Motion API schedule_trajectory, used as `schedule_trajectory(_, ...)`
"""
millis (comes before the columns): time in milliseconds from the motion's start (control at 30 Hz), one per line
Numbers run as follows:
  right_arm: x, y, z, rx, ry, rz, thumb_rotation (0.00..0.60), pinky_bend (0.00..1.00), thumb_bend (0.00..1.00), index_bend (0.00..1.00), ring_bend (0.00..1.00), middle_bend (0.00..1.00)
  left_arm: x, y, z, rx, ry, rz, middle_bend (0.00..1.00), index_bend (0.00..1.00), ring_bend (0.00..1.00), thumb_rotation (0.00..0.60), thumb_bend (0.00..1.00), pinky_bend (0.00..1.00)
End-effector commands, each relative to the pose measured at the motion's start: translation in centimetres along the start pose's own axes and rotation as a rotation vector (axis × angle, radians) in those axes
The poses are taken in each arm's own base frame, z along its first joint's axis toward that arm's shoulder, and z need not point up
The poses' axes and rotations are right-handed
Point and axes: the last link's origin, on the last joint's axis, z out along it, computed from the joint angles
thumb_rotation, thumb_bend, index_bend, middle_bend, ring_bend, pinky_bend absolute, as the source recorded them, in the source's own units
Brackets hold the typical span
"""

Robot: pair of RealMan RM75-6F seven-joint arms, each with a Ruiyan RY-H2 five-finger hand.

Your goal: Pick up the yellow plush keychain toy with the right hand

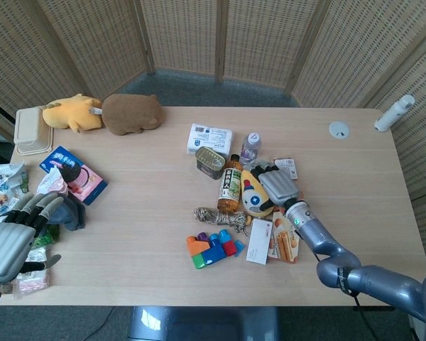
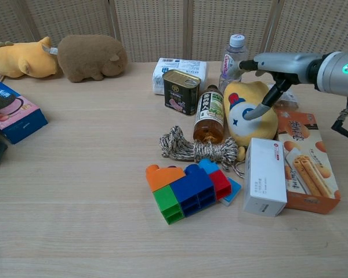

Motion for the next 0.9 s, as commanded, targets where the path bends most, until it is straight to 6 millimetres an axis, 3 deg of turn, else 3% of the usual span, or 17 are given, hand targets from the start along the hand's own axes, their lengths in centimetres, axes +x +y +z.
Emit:
schedule_trajectory(33,-1.0,0.1,0.9,-0.006,-0.036,-0.009,0.507,0.00,0.10,0.00,0.00,0.00,0.0,0.1,0.1,-0.002,0.000,0.002,0.00,0.00,0.00,0.600,0.00,0.00)
schedule_trajectory(267,-2.4,0.5,2.4,-0.029,-0.070,0.008,0.510,0.00,0.12,0.00,0.00,0.00,0.2,0.2,0.0,-0.003,0.001,0.000,0.00,0.00,0.00,0.600,0.00,0.00)
schedule_trajectory(300,-2.6,0.5,2.5,-0.031,-0.066,0.016,0.523,0.02,0.13,0.00,0.00,0.00,0.2,0.2,0.0,-0.001,0.001,0.000,0.00,0.00,0.00,0.600,0.00,0.00)
schedule_trajectory(367,-2.8,0.6,2.7,-0.034,-0.055,0.028,0.574,0.18,0.14,0.00,0.03,0.01,0.2,0.1,-0.1,0.000,-0.001,0.002,0.00,0.00,0.00,0.600,0.00,0.00)
schedule_trajectory(400,-2.9,0.6,2.8,-0.035,-0.050,0.042,0.595,0.31,0.16,0.02,0.12,0.07,0.3,0.1,-0.1,0.000,-0.001,0.003,0.00,0.00,0.00,0.600,0.00,0.00)
schedule_trajectory(433,-3.0,0.7,2.9,-0.037,-0.048,0.053,0.600,0.45,0.17,0.10,0.28,0.18,0.3,0.1,-0.1,0.000,-0.001,0.003,0.00,0.00,0.00,0.600,0.00,0.00)
schedule_trajectory(567,-3.1,0.9,3.2,-0.040,-0.026,0.088,0.600,0.72,0.23,0.38,0.71,0.52,0.4,0.1,-0.1,0.001,0.002,0.003,0.00,0.00,0.00,0.600,0.00,0.00)
schedule_trajectory(767,-2.5,1.4,3.0,-0.024,0.031,0.120,0.600,0.85,0.25,0.50,0.91,0.66,0.4,0.0,-0.1,0.004,0.002,0.006,0.00,0.00,0.00,0.600,0.00,0.00)
schedule_trajectory(900,-1.7,2.1,2.2,-0.022,0.064,0.135,0.600,0.85,0.25,0.50,0.93,0.67,0.4,0.0,0.0,0.002,0.004,0.007,0.00,0.00,0.00,0.600,0.00,0.00)
